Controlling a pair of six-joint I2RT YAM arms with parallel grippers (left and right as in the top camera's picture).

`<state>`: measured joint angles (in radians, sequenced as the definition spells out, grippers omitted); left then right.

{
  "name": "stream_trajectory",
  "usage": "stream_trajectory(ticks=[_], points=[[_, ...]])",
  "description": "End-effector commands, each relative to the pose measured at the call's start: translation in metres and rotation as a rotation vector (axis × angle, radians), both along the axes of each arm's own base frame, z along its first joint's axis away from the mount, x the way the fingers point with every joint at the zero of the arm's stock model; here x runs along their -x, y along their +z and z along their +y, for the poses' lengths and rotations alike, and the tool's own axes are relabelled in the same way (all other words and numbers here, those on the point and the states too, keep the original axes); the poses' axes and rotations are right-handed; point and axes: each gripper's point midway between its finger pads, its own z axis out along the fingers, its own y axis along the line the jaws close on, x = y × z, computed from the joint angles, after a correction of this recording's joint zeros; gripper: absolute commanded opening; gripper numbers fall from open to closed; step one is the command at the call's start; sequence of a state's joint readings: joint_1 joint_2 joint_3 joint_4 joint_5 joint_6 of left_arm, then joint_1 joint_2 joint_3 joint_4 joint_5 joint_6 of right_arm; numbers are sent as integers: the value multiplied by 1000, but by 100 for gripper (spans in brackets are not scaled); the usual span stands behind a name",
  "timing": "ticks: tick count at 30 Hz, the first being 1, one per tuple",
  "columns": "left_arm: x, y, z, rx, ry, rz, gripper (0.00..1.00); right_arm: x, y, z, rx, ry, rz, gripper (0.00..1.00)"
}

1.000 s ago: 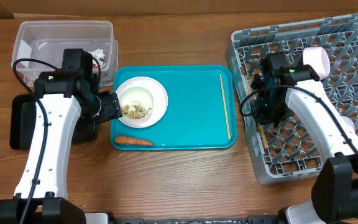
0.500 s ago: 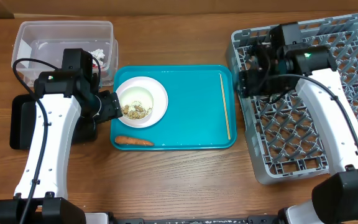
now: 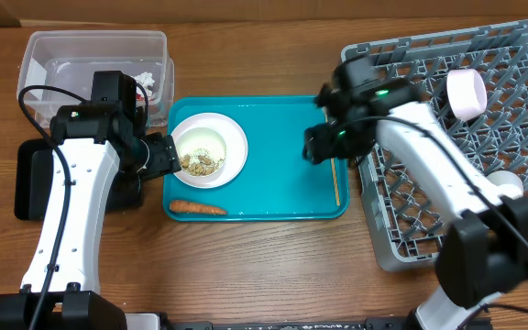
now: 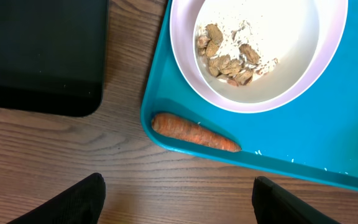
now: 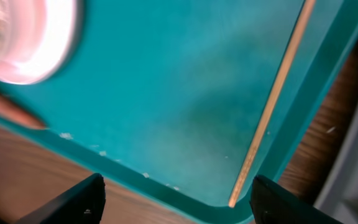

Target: Sort waste into correct bins and load items into the dishwasher

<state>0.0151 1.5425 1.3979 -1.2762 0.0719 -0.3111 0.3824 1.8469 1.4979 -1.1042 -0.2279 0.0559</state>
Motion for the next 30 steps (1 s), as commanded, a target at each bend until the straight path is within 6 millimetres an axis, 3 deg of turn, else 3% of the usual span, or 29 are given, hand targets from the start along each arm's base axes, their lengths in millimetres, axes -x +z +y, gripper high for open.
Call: stream_trajectory(ticks=[1,14,20,21,22,24,28,30], points=[[1,4,0,5,-9,-17,78,-7,-23,-11,141,-81,-7,77],[1,4,0,5,-9,-17,78,-6,-95,-19,251,-141,126,77],[1,4,0,5,-9,-17,78,-3,-108,-22,276,-159,156,76],[1,4,0,5,-9,-17,78,-3,-108,-22,276,-161,157,71],[1,4,0,5,-9,-17,78,-3,-108,-22,275,-161,158,57],[1,4,0,5,-9,-17,78,-1,-108,-22,275,-160,164,43],[1,4,0,5,-9,-17,78,1,-107,-23,280,-159,174,33],[1,4,0,5,-9,-17,78,2,-107,-23,281,-159,176,22]])
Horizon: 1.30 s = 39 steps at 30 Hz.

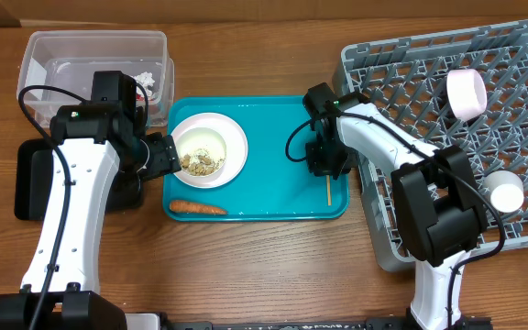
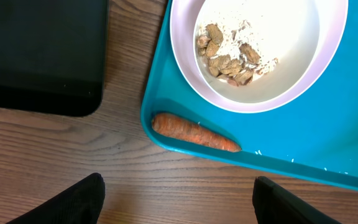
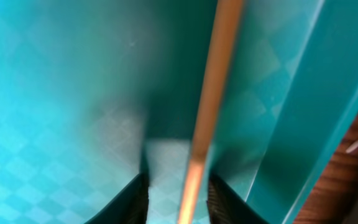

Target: Sort waste into correct bins and load items into the dishwasher

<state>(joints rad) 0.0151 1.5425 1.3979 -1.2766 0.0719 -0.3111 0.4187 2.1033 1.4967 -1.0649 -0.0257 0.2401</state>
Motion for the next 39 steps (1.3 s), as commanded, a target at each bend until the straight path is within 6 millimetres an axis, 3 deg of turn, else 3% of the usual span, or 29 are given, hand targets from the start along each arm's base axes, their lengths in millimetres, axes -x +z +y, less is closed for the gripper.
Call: stream_trajectory(ticks=[1,3,7,10,14,19,21,24,27,33,39], points=[[1,4,0,5,-9,-17,78,4,-9,-1,4,-7,27,10],[1,4,0,5,-9,-17,78,5,-9,1,-8,-7,33,4],[1,4,0,5,-9,-18,78,6,-4,1,-6,-7,36,4],[0,4,0,5,-9,-21,78,3,13,2,-16,-6,15,4],[0,4,0,5,-9,-22,78,-7,61,6,-61,2,-86,4],[0,4,0,5,-9,-22,78,-15,139,2,-137,75,-295,4],[0,4,0,5,-8,-22,78,-16,164,-10,-126,121,-369,4],[0,4,0,5,-9,-22,78,-20,183,-42,-24,120,-443,4],[0,4,0,5,-9,-23,78,-19,183,-68,54,143,-428,4],[0,4,0,5,-9,-22,78,-8,151,-105,98,80,-309,4],[-1,5,0,4,-9,-27,79,8,115,-115,87,60,-227,4]])
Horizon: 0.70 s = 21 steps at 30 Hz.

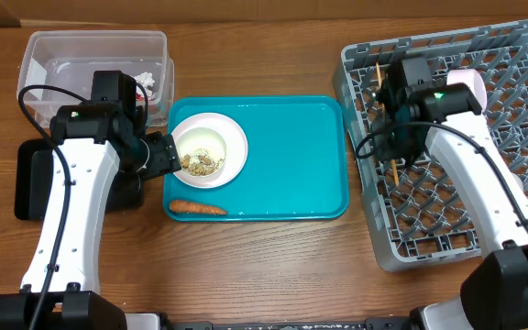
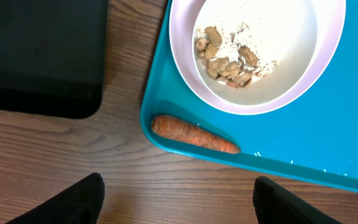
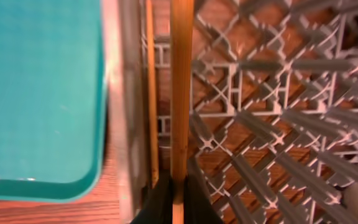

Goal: Sort waste into correct bins and load items into the dishwasher
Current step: 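Carry the chopstick with the right gripper and lay it along the rack edge, then grasp the rim of the white food bowl with the left gripper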

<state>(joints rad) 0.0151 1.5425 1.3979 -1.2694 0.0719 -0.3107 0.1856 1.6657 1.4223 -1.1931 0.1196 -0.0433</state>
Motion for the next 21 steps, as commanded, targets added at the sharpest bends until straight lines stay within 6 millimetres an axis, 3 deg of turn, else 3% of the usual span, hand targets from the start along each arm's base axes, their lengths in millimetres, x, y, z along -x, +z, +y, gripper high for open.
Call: stream_trajectory(ticks=[1,6,11,17,21], points=[[0,4,0,4,-8,-22,79,9,-19,0,-3,17,48,4],[0,4,0,5,-8,-24,79,14,-25,6,-32,25,67,6],[-1,5,0,4,-8,-26,79,14,-25,7,-39,25,66,38],[-2,5,0,5,-9,-29,80,12,-14,12,-72,23,58,40],[-7,6,-2,4,-15,-50,79,2,19,15,-89,27,-10,40]])
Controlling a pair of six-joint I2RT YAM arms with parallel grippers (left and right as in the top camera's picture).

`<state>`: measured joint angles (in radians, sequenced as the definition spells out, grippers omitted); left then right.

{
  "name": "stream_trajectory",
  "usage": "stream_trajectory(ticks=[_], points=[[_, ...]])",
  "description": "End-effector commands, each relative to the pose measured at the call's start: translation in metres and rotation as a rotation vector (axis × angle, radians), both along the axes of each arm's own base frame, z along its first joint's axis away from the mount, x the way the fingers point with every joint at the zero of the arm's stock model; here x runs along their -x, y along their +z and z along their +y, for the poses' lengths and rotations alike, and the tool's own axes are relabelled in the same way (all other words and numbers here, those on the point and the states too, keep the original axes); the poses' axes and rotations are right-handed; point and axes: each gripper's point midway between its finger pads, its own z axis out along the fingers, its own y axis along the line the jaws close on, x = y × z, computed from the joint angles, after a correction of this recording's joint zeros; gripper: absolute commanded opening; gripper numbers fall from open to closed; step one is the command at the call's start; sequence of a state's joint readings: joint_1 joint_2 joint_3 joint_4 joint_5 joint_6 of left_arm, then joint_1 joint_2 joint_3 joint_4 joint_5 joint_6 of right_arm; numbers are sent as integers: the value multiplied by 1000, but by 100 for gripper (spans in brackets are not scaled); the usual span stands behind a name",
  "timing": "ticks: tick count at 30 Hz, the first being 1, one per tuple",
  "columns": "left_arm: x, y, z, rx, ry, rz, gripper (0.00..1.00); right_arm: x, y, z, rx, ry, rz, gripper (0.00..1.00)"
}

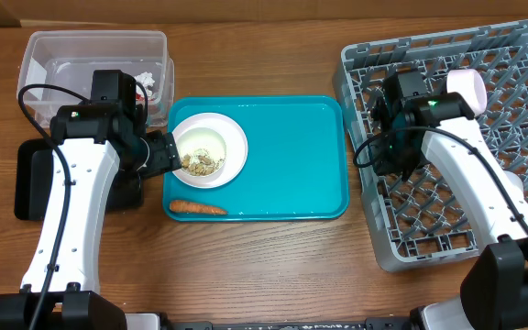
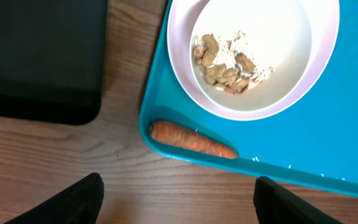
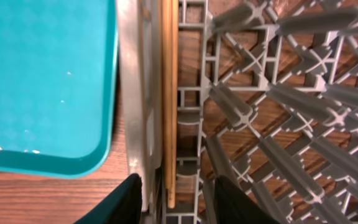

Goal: Sort waste into correct bins and load items into the dishwasher
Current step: 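Grasp the rim of the white food bowl with the left gripper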

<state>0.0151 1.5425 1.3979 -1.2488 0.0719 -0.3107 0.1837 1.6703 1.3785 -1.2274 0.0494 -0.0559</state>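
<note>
Two wooden chopsticks [image 3: 168, 93] lie side by side along the left inner wall of the grey dish rack [image 3: 278, 93]. My right gripper [image 3: 178, 202] stands open just over their near ends, touching neither. In the overhead view it hangs over the rack's [image 1: 456, 202] left edge. A pale pink bowl [image 2: 253, 56] holding peanuts and rice sits on the teal tray [image 2: 303, 143], with a carrot [image 2: 191, 138] in the tray's front left corner. My left gripper [image 2: 178, 202] is open and empty above the wood, in front of the carrot.
A pink cup [image 1: 467, 93] lies in the rack's back part. A clear bin [image 1: 94, 64] with white scraps stands at the back left. A black bin [image 1: 35, 179] sits left of the tray, beside my left arm.
My right gripper was shut on a chopstick over the rack's left edge. It is now open, and that chopstick lies beside the other one. The left gripper has shifted only slightly.
My right gripper was open above a chopstick on the tray's right side. A second later its fingers were down around the chopstick. Then it held the chopstick over the rack, the tray bare of it. Now the chopstick lies in the rack, let go. The left arm barely moved.
</note>
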Motion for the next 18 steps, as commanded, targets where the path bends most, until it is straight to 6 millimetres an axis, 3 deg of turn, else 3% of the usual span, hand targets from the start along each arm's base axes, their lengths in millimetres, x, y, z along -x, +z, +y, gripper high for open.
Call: stream_trajectory(ticks=[1,7,10,11,18], points=[[-4,5,-4,4,-29,-41,79,-21,44,9,-48,3,-126,39],[-25,11,-36,-5,-169,-143,81,-29,111,36,-237,42,-299,42],[-36,14,-59,0,-233,-197,83,-26,131,40,-310,49,-350,93],[-40,13,-66,2,-251,-208,84,-24,135,39,-329,47,-356,100],[-54,-15,-107,13,-328,-189,82,-11,133,15,-337,-32,-306,100]])
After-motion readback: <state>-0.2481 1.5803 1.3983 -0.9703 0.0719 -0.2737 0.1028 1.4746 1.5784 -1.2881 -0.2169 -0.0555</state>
